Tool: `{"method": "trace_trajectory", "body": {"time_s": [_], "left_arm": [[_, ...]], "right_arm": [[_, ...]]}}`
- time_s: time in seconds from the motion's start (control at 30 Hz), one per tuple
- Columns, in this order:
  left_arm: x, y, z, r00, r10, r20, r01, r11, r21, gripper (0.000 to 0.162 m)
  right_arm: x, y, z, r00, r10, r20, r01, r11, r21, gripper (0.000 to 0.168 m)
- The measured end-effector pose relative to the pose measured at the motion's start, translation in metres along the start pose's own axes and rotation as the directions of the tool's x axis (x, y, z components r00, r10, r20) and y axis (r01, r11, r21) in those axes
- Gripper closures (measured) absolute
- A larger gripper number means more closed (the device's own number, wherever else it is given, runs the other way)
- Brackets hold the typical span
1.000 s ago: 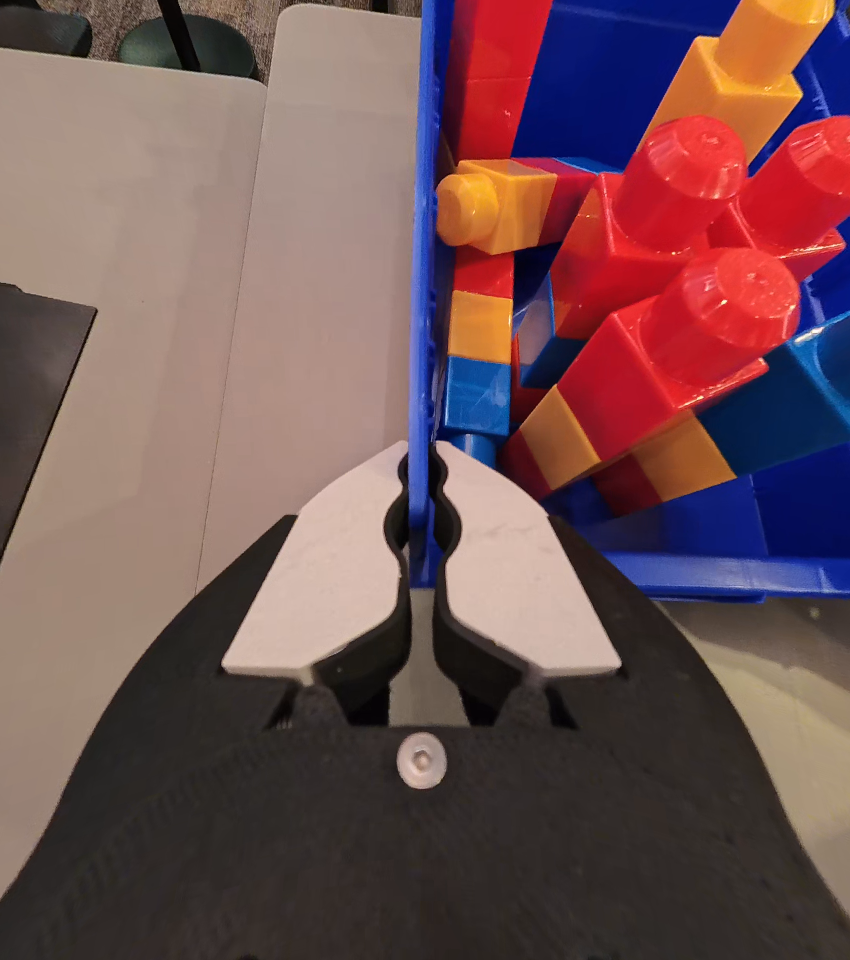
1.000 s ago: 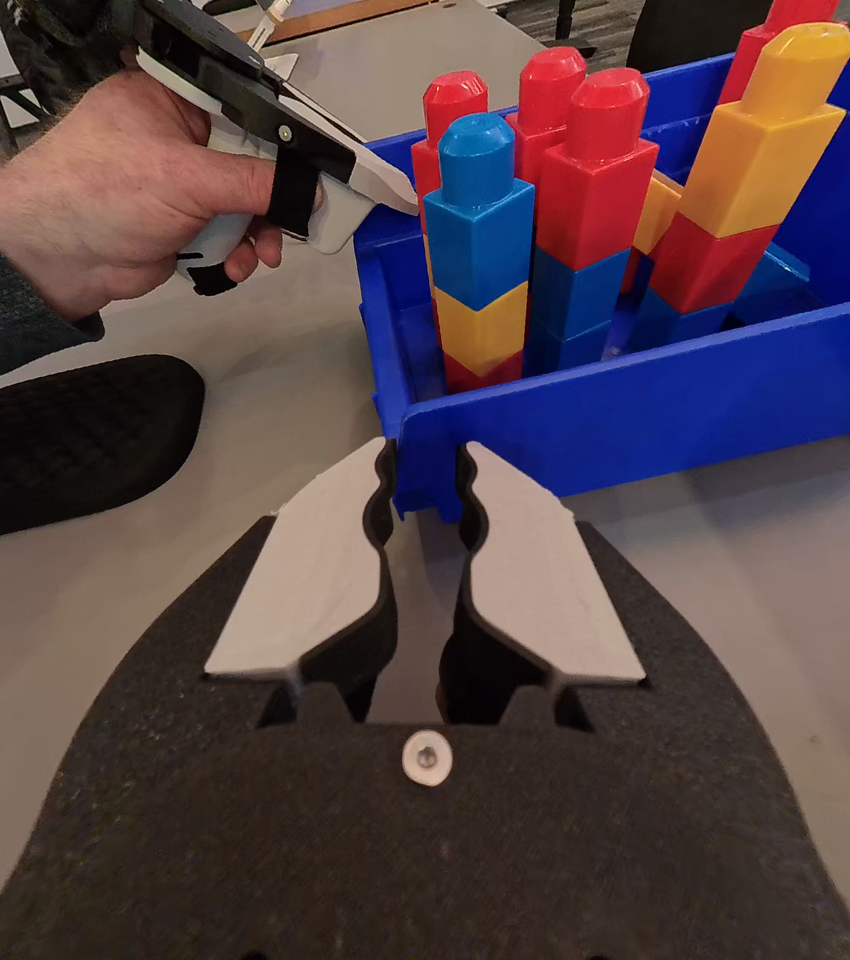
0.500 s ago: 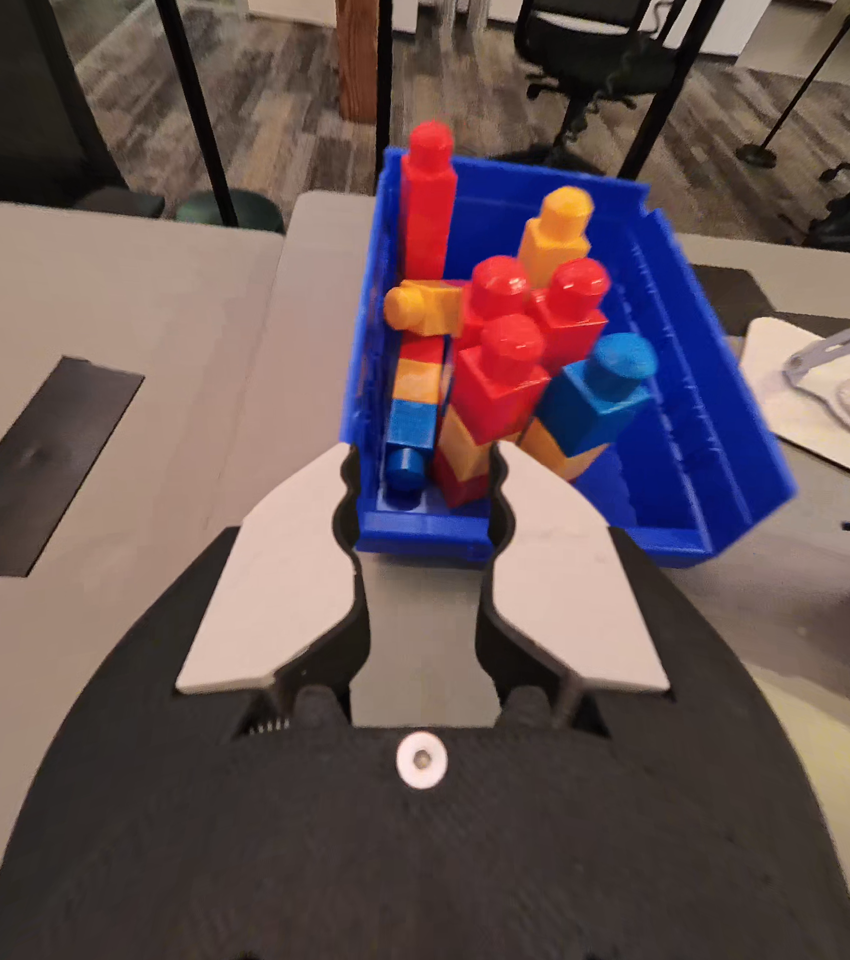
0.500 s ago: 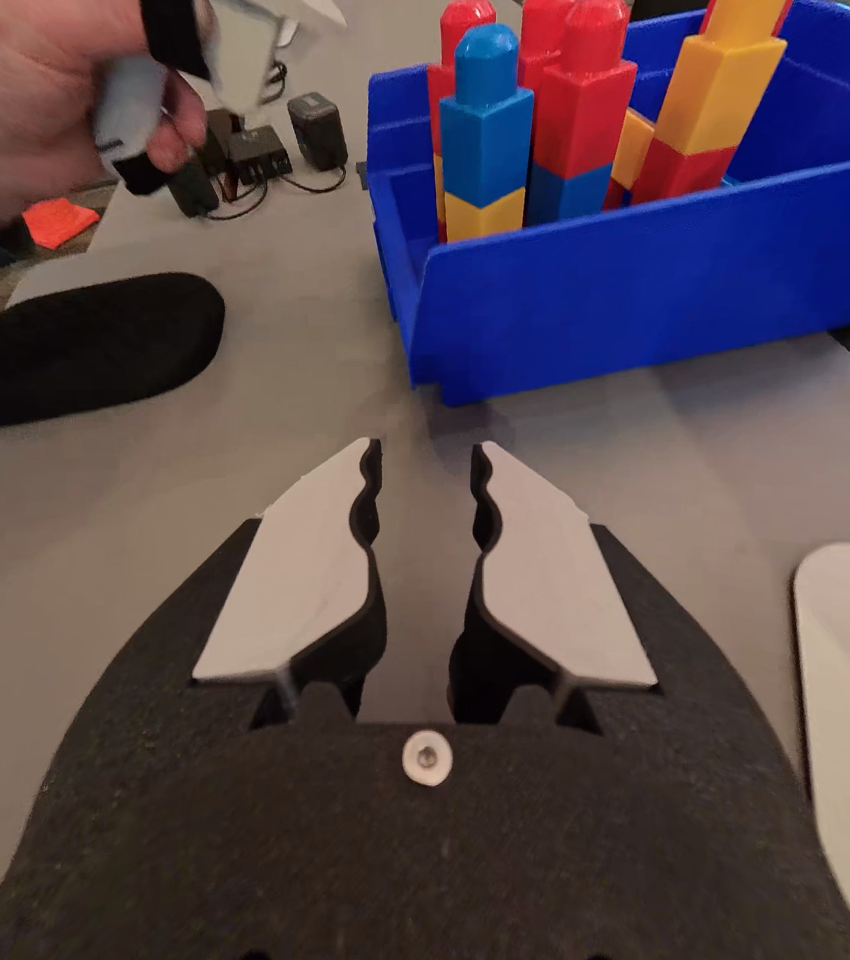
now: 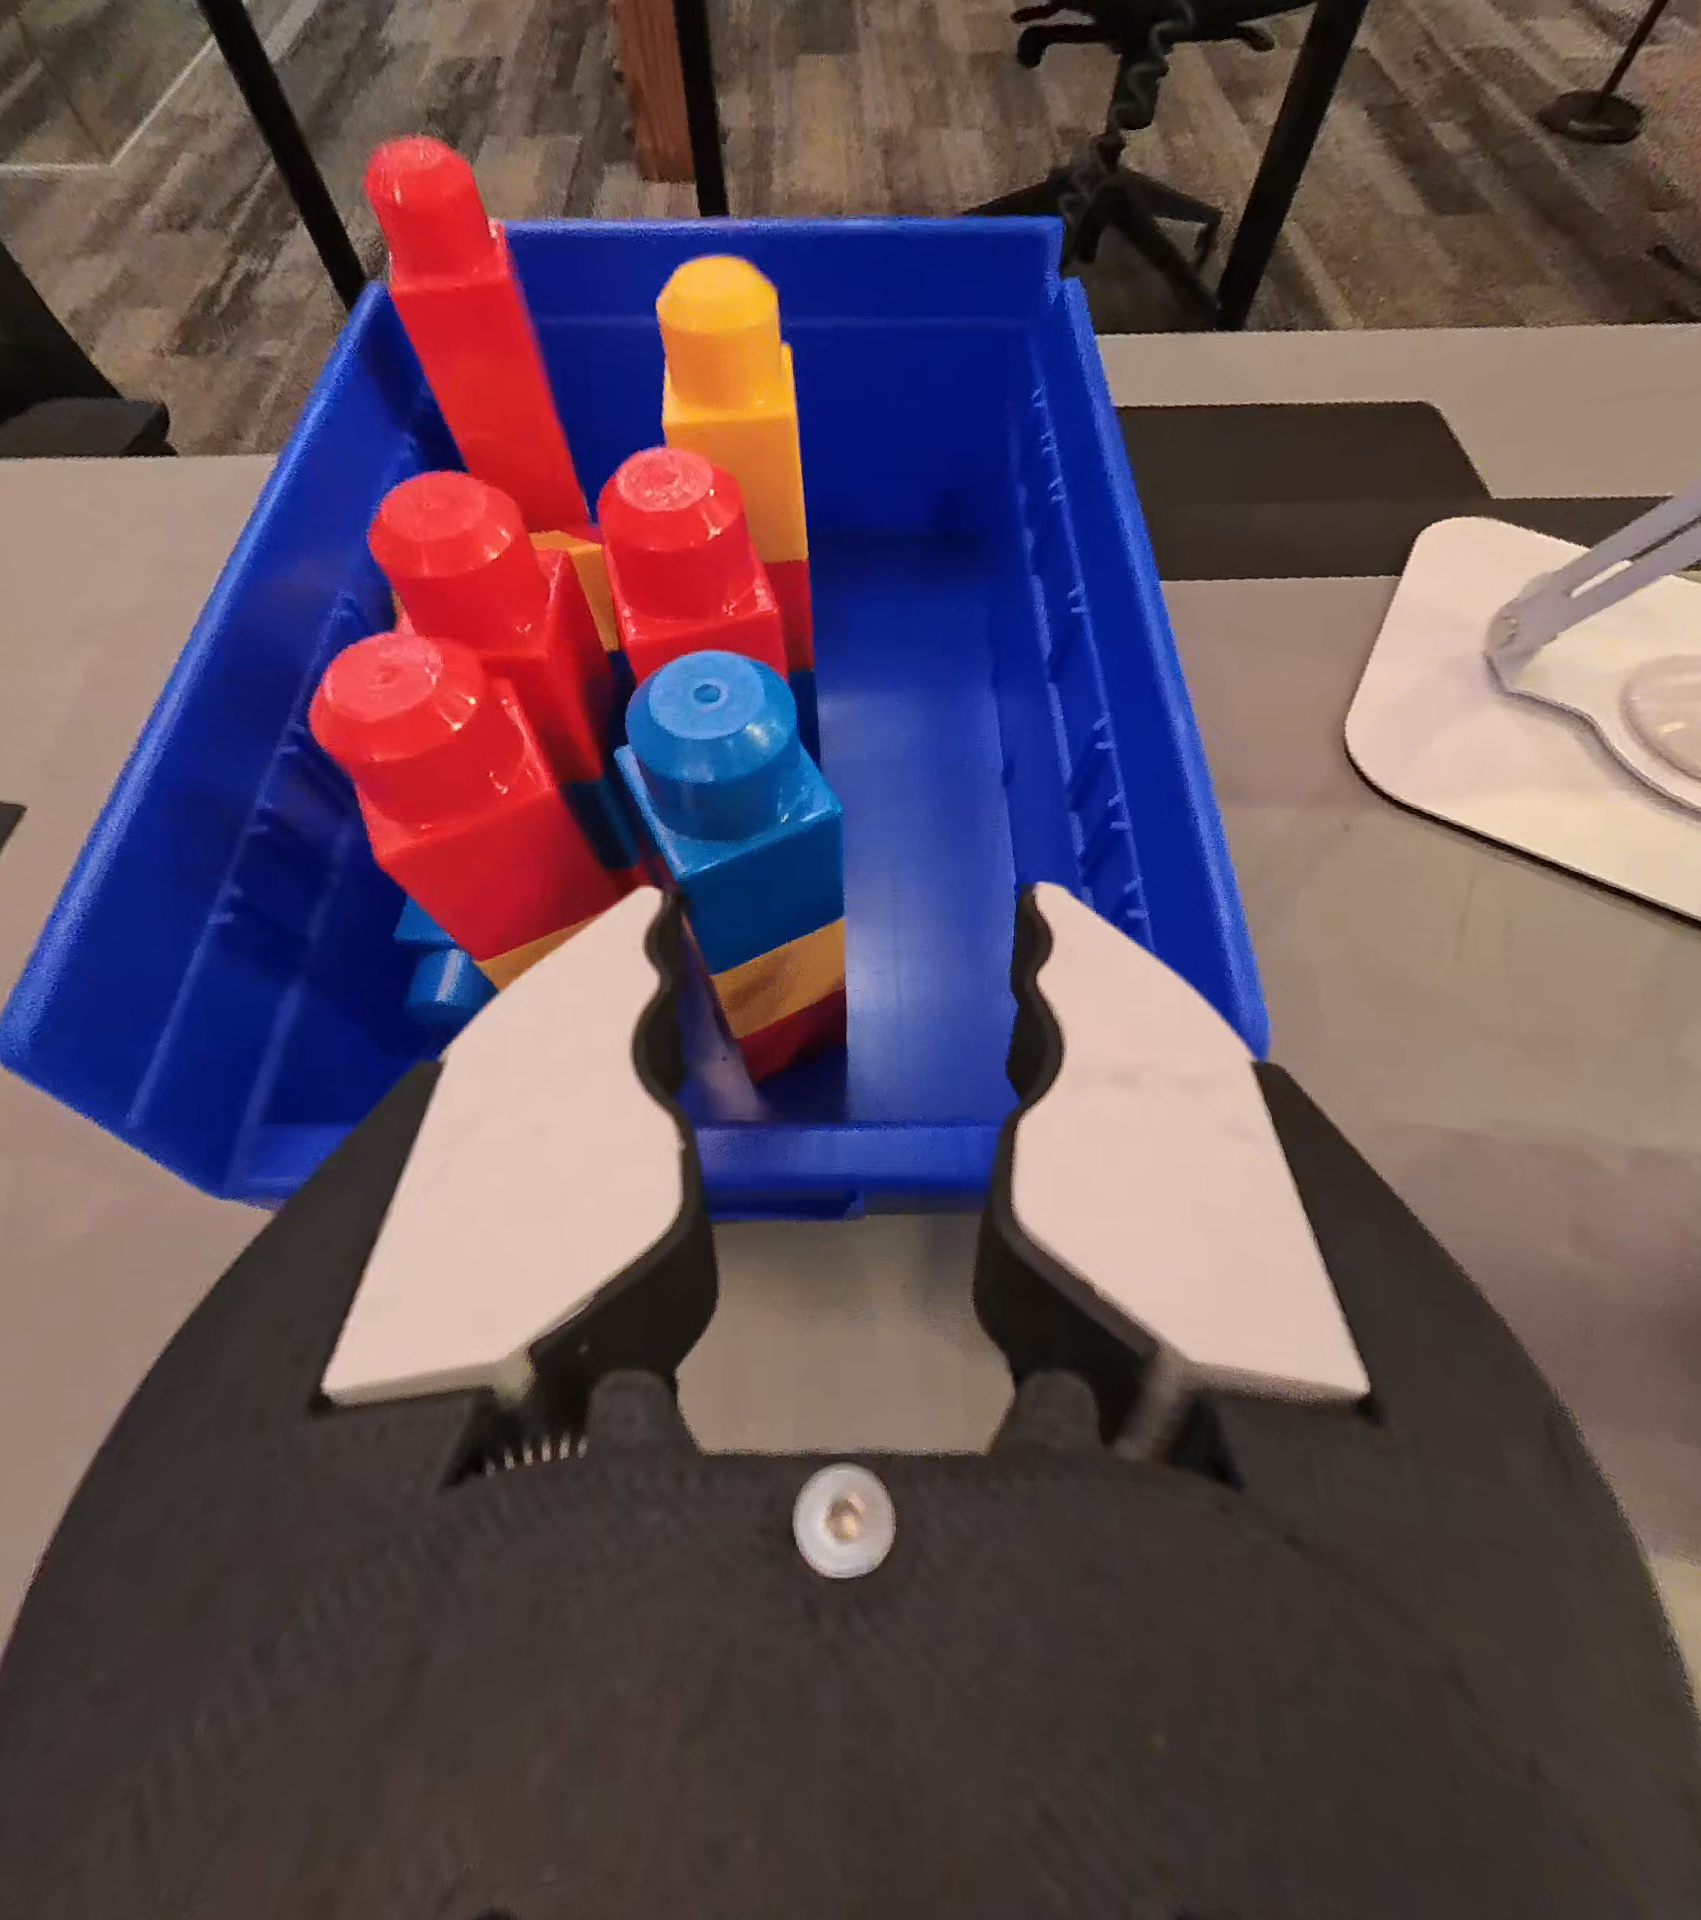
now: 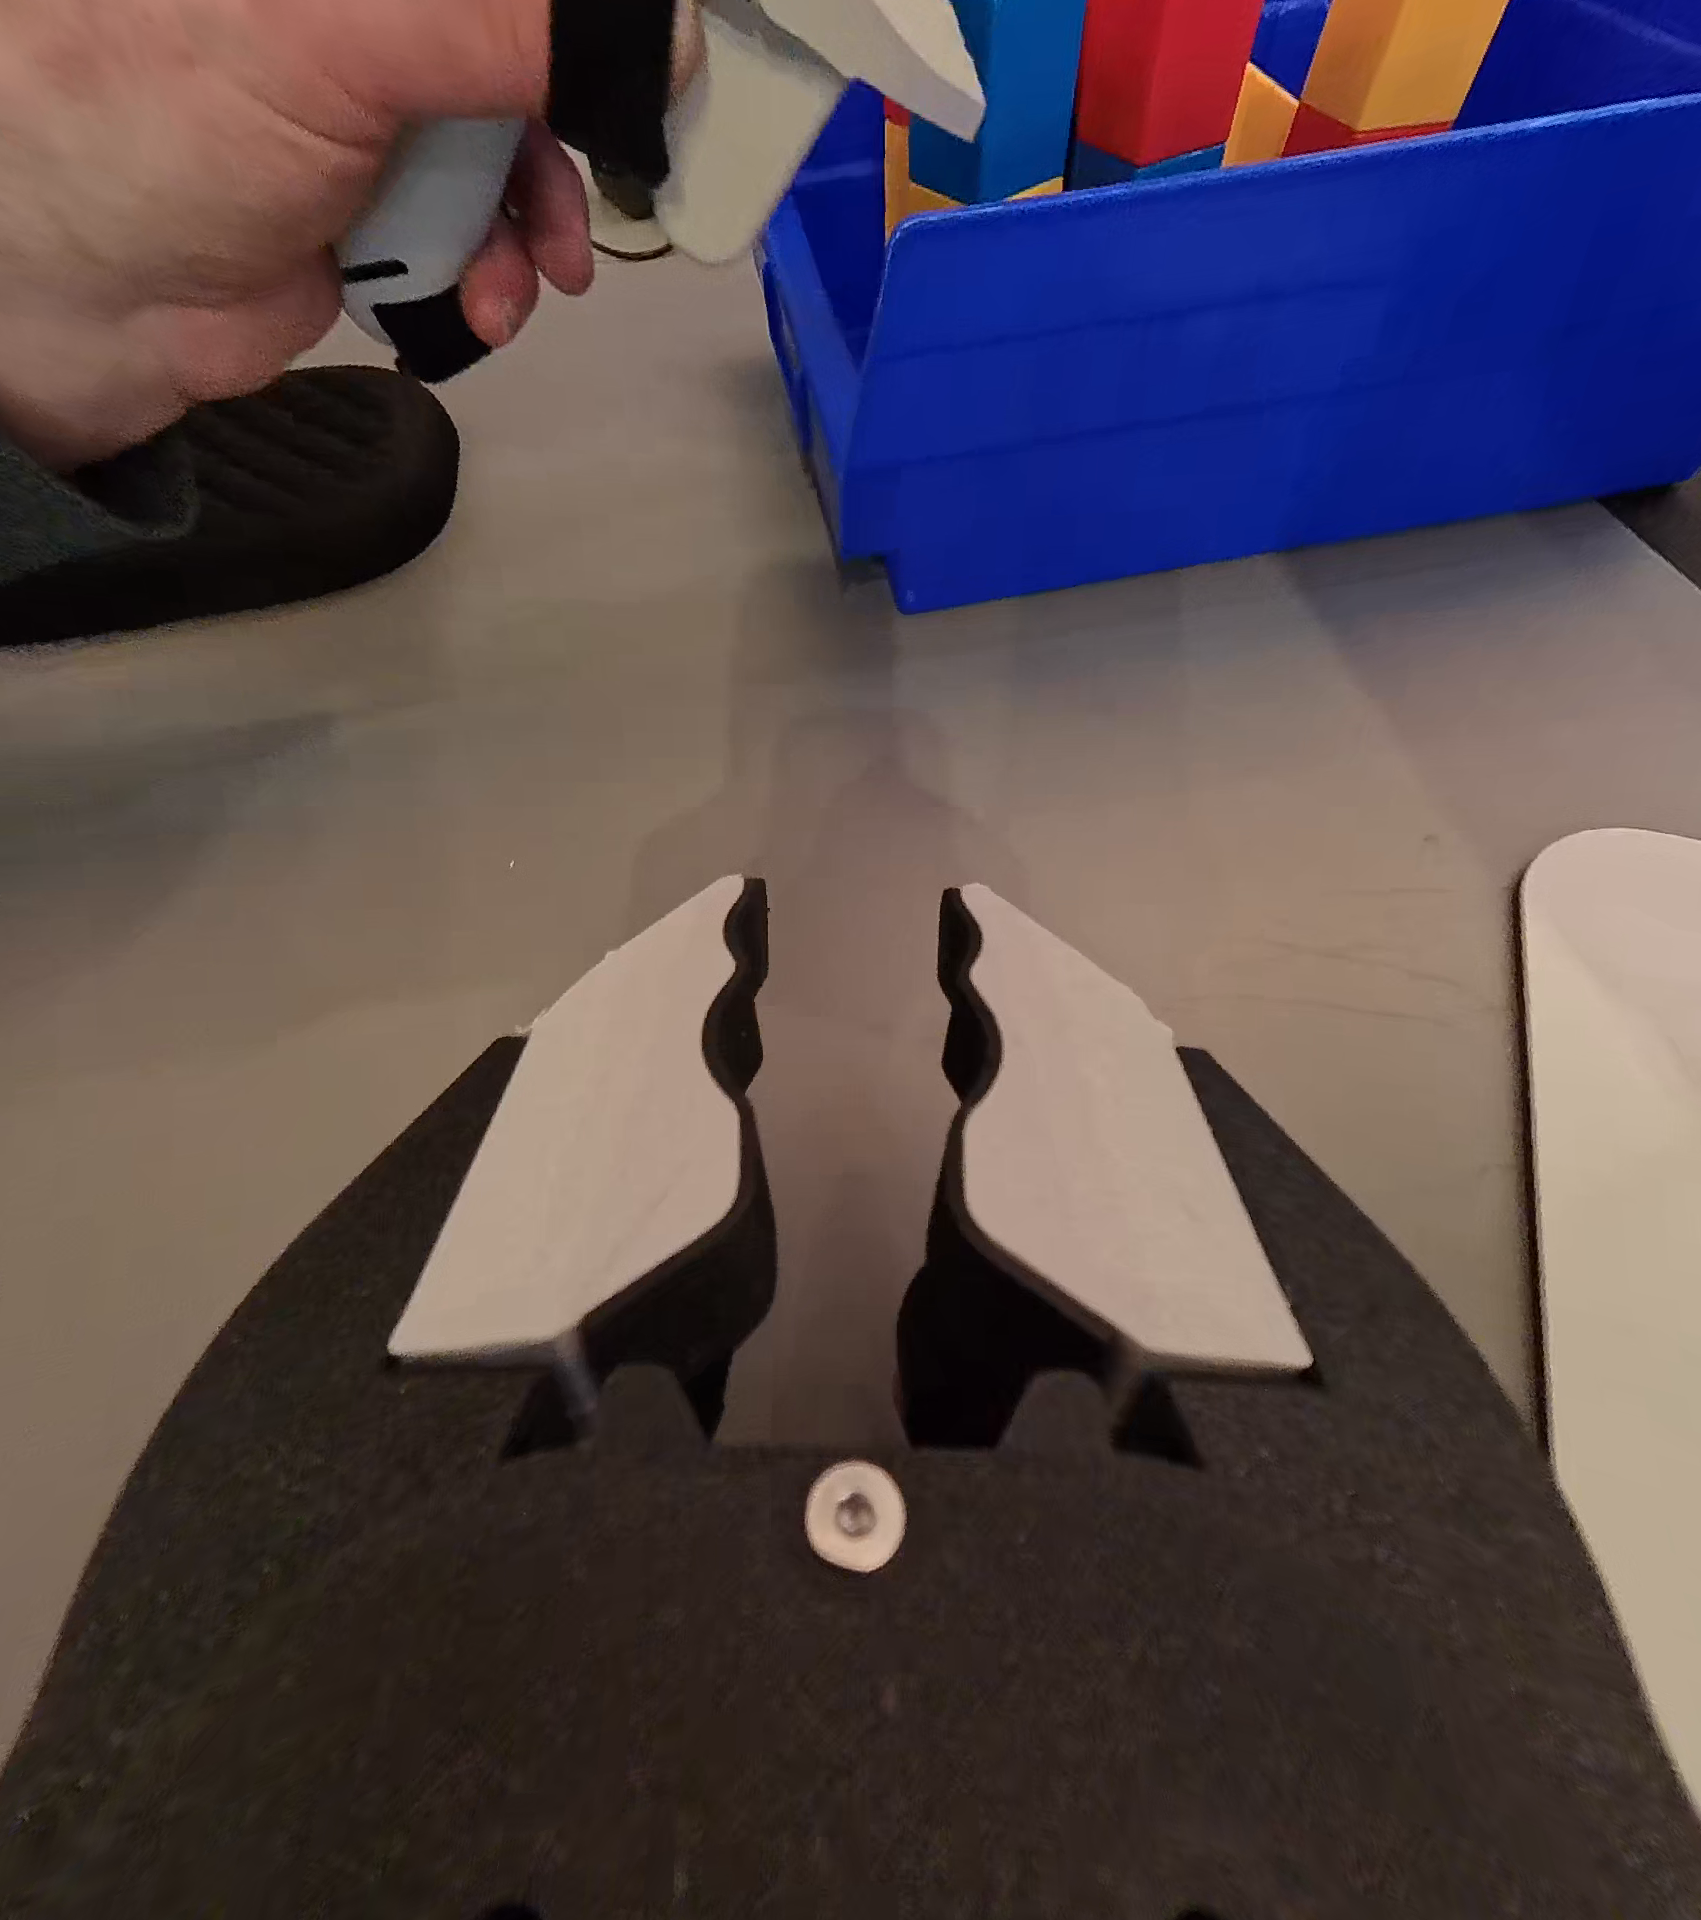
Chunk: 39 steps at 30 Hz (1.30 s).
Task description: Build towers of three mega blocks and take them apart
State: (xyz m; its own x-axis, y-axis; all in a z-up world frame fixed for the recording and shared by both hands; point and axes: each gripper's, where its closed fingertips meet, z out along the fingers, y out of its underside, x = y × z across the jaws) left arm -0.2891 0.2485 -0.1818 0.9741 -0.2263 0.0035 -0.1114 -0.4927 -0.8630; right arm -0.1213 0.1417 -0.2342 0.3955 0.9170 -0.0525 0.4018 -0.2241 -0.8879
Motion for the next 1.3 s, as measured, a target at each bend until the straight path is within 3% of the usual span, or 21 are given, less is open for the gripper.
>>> {"method": "trace_trajectory", "body": {"time_s": [0.23,0.43,0.6,0.73,0.93,1.07,1.2,1.3], "left_arm": [[-0.010,0.006,0.019,0.998,-0.024,0.065,0.026,0.999,-0.025,0.104],[-0.016,0.011,0.028,0.994,-0.008,0.105,0.012,0.999,-0.043,0.125],[-0.017,0.010,0.028,0.995,0.003,0.099,0.000,1.000,-0.028,0.126],[-0.013,-0.002,0.012,0.998,0.024,0.056,-0.025,1.000,0.014,0.127],[0.018,-0.037,-0.041,0.979,0.141,-0.147,-0.129,0.987,0.092,0.127],[0.067,-0.057,-0.085,0.873,0.263,-0.411,-0.231,0.965,0.126,0.127],[0.145,-0.036,-0.112,0.656,0.400,-0.640,-0.422,0.897,0.128,0.127],[0.196,-0.017,-0.122,0.488,0.462,-0.740,-0.536,0.828,0.164,0.127]], "right_arm": [[0.000,0.002,0.001,1.000,0.000,0.002,0.000,1.000,-0.013,0.137],[0.000,0.002,0.001,1.000,0.001,0.001,-0.001,1.000,-0.013,0.138],[-0.001,0.001,0.000,1.000,0.000,0.010,0.000,1.000,-0.007,0.138],[-0.002,-0.003,-0.003,0.999,0.010,0.033,-0.011,1.000,0.024,0.138],[-0.007,-0.037,-0.031,0.991,-0.096,0.090,0.082,0.985,0.151,0.136],[-0.010,-0.074,-0.066,0.974,-0.158,0.160,0.112,0.959,0.262,0.131],[-0.012,-0.106,-0.104,0.959,-0.196,0.207,0.112,0.927,0.358,0.125],[-0.019,-0.118,-0.123,0.941,-0.236,0.243,0.125,0.909,0.399,0.120]]}}
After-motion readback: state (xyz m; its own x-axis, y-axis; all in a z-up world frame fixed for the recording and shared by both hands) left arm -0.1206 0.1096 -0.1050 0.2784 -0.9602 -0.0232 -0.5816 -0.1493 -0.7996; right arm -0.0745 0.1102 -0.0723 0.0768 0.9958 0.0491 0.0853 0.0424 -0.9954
